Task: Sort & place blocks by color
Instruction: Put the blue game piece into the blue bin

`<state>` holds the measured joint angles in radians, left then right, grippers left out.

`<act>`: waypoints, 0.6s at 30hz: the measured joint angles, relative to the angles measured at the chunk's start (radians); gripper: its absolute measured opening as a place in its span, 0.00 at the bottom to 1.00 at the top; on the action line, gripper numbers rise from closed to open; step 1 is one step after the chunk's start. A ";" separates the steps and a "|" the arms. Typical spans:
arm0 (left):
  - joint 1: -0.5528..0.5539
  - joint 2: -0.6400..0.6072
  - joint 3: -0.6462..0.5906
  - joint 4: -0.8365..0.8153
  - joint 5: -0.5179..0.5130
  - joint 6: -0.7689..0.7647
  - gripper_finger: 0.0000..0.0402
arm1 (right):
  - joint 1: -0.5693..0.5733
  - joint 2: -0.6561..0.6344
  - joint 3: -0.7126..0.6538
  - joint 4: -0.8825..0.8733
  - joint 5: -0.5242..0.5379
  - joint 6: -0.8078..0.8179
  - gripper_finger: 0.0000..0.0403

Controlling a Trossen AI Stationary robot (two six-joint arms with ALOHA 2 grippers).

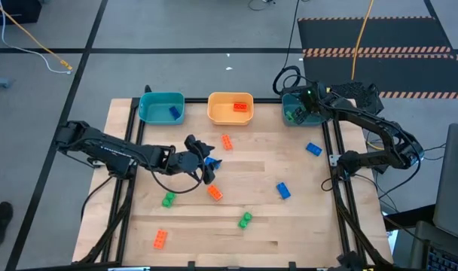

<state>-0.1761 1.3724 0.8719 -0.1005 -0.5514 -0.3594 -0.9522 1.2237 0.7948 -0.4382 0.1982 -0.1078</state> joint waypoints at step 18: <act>0.006 0.000 0.000 0.000 0.000 0.013 0.68 | 0.195 -0.183 0.000 -0.268 -0.198 0.102 0.72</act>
<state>-0.1696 1.3720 0.8722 -0.1009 -0.5510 -0.3467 -0.7567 1.0406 0.7948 -0.7065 0.0006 -0.0061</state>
